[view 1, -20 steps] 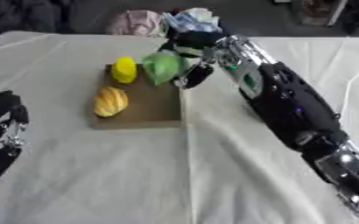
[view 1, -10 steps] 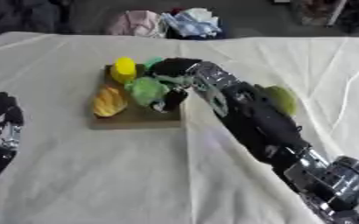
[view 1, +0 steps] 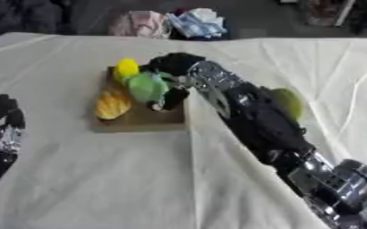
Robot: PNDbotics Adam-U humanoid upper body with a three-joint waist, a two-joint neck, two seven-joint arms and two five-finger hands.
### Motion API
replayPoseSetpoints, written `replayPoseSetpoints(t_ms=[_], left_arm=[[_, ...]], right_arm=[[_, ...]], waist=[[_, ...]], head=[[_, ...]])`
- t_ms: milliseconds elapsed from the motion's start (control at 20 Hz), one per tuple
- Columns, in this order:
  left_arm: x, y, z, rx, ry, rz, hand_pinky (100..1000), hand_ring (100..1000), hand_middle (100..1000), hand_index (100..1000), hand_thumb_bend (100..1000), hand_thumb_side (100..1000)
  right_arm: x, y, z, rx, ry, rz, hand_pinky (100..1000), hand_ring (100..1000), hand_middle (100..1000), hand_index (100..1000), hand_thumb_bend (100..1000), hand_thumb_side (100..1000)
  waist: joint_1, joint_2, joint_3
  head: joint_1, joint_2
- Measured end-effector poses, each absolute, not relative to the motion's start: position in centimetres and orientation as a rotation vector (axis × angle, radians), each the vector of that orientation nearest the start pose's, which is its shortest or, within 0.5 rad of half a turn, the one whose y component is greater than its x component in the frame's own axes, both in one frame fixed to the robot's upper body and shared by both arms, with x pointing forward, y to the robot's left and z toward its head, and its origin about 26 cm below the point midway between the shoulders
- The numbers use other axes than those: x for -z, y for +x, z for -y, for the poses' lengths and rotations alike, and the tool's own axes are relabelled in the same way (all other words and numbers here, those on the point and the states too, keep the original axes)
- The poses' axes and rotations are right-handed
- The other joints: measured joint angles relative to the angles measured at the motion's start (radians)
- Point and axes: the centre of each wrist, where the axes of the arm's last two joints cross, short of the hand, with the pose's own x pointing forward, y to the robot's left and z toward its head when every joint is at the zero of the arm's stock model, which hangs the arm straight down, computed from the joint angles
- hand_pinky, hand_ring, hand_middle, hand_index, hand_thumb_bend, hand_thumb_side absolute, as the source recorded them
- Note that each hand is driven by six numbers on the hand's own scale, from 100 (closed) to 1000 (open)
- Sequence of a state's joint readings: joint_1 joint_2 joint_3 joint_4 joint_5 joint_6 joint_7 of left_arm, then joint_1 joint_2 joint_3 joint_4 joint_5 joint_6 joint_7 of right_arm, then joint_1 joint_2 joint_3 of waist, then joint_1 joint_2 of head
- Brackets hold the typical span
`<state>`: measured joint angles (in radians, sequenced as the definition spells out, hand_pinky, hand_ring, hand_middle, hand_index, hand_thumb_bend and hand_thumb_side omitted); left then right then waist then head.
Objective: Pick up objects on the table and place them in the box.
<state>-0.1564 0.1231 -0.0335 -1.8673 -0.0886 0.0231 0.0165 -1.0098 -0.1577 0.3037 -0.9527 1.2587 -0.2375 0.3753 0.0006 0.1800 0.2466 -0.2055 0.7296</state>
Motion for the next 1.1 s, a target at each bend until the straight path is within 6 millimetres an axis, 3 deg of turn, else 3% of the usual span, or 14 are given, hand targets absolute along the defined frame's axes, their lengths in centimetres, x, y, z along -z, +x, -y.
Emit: replayPoseSetpoints(t_ms=[200,450,600,1000,1050,1100], left_arm=[[-11.3,29.9,-23.6,0.213,0.116,1.991,717,826,719,807,252,393],[-11.3,29.9,-23.6,0.213,0.116,1.991,717,826,719,807,251,394],[-11.2,29.9,-23.6,0.213,0.116,1.991,717,826,719,807,251,394],[-11.1,29.9,-23.7,0.212,0.117,1.985,717,827,720,808,253,395],[-11.1,29.9,-23.7,0.212,0.118,1.984,717,827,720,808,253,391],[-11.0,29.9,-23.7,0.211,0.119,1.983,717,827,720,808,253,395]], right_arm=[[-18.6,46.8,11.5,-2.018,-0.985,1.43,876,878,900,1000,476,646],[-20.1,46.7,11.9,-2.076,-0.974,1.409,867,871,884,1000,421,653],[-21.6,46.7,12.8,-2.038,-0.945,1.441,859,865,873,1000,362,647],[-25.2,45.8,15.2,-1.913,-0.88,1.563,854,858,860,998,317,605],[-25.5,45.5,15.6,-1.905,-0.874,1.573,853,857,857,996,317,568],[-25.6,45.3,16.2,-1.898,-0.864,1.577,852,856,856,995,289,605]], waist=[[0.0,0.0,0.0],[0.0,0.0,-0.001],[0.0,-0.002,-0.006],[0.0,-0.002,-0.022],[0.0,-0.002,-0.025],[0.0,-0.002,-0.028]], head=[[0.0,0.0],[0.001,0.0],[0.002,0.001],[0.009,0.007],[0.01,0.008],[0.012,0.008]])
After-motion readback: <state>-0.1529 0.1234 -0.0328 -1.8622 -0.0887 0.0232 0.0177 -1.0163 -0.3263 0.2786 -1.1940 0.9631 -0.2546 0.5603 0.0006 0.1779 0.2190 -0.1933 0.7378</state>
